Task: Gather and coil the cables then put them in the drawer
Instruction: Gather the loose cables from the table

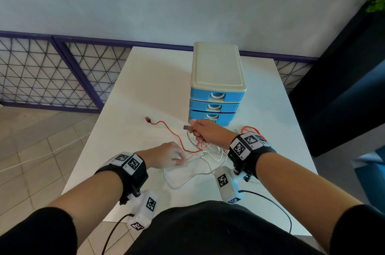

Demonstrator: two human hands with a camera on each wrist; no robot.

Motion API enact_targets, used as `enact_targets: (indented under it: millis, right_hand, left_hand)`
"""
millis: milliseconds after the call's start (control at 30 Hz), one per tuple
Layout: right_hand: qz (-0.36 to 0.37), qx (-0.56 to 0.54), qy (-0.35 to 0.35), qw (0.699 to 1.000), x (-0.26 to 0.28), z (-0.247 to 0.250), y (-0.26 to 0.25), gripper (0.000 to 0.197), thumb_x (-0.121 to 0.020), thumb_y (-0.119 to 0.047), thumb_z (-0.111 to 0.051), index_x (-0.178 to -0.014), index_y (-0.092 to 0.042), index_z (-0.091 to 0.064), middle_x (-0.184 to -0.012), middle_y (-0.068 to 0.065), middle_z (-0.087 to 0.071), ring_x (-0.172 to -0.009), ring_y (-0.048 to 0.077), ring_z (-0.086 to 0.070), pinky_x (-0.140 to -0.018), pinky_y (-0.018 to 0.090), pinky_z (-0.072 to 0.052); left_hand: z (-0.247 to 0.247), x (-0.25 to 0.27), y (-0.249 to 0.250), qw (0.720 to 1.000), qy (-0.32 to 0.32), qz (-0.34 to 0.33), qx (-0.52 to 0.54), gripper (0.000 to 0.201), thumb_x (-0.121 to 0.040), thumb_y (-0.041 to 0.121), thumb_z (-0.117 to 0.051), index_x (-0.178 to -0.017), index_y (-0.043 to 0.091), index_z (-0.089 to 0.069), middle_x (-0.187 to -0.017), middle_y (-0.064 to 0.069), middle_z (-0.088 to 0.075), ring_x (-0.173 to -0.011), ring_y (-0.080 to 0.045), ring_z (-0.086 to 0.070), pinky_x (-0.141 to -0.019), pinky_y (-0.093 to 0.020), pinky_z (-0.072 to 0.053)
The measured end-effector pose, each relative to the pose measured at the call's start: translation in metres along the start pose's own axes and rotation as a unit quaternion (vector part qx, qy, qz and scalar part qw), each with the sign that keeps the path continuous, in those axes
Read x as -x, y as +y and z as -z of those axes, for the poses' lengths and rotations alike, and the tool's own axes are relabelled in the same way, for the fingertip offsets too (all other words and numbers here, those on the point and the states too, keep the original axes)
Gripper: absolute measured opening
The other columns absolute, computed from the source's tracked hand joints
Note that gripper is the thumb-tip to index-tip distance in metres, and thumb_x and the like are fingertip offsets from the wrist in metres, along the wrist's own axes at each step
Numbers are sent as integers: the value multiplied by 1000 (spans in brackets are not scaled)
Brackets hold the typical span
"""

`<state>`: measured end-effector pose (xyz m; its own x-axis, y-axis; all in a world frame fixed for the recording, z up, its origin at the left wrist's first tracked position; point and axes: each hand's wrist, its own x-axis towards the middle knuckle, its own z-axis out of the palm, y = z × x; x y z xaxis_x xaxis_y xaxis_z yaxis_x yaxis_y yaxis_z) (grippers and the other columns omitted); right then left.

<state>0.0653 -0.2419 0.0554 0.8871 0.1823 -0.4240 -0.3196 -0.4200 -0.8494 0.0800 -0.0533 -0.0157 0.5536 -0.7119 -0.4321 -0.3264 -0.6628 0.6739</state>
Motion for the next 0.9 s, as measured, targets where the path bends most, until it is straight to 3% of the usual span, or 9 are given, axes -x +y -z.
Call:
enact_targets:
  millis: [67,167,267,400,500,633,733,800,900]
  right_hand:
    - [1,19,16,1000,-3,1,3,36,-104,-30,-32,-76,-14,-46,-65,0,-43,-51,10,-48,-46,16,-47]
    - [-4,41,30,999,-7,2,5,32,-105,-19,-32,-74,-15,-39,-67,-1,-44,-43,3,-46,-52,22,-46]
    - [-19,36,43,998,-10,3,5,29,-104,-16,-33,-75,-14,-39,-66,0,-43,-46,9,-44,-53,27,-46]
    - [-6,63,62,996,-12,3,0,26,-104,-27,-34,-91,-7,-43,-67,1,-41,-50,11,-39,-49,25,-38]
    - [8,105,67,992,-14,5,-3,28,-101,-33,-38,-89,-9,-45,-65,3,-41,-50,13,-41,-52,26,-39]
    - [-25,27,43,998,-19,4,-4,19,-102,-25,-40,-91,-10,-46,-65,1,-40,-49,11,-37,-47,22,-39]
    - [-27,6,35,999,-17,2,-6,18,-103,-25,-37,-97,-8,-42,-65,2,-44,-48,12,-42,-46,22,-38]
    - [-24,-4,30,999,-14,2,-6,17,-104,-25,-35,-100,-8,-38,-66,6,-54,-48,13,-54,-45,21,-42]
    - [-31,-16,-10,999,-9,0,-5,18,-104,-26,-33,-100,-8,-37,-85,16,-69,-68,19,-67,-57,21,-51]
  left_hand:
    - [0,2,-2,999,-38,17,8,17,-92,27,-57,-88,14,-67,-103,-9,-64,-101,-23,-56,-94,-34,-42]
    - [9,2,-1,994,-21,60,85,17,-96,20,-49,-80,23,-53,-90,0,-64,-90,-21,-62,-84,-29,-46]
    - [17,4,12,982,-45,98,156,16,-100,26,-37,-87,22,-46,-93,2,-69,-89,-18,-67,-76,-26,-48]
    - [24,11,27,961,-75,138,228,31,-100,41,-32,-107,16,-49,-95,-1,-60,-93,-18,-63,-78,-27,-48]
    - [25,14,17,974,-113,148,126,43,-90,54,-47,-122,25,-51,-117,0,-55,-109,-16,-57,-87,-28,-49]
    - [15,13,-3,989,-78,117,36,61,-81,55,-61,-134,37,-40,-132,-3,-47,-114,-22,-57,-100,-33,-45]
    - [10,13,0,991,-76,103,37,32,-92,38,-56,-121,26,-54,-125,-4,-55,-111,-17,-55,-84,-22,-45]
    - [13,14,4,987,-80,101,96,10,-94,30,-53,-101,24,-56,-108,-6,-61,-95,-18,-63,-78,-28,-50]
    - [25,14,9,980,-29,82,177,4,-94,17,-53,-94,21,-56,-91,-1,-60,-74,-14,-69,-65,-27,-51]
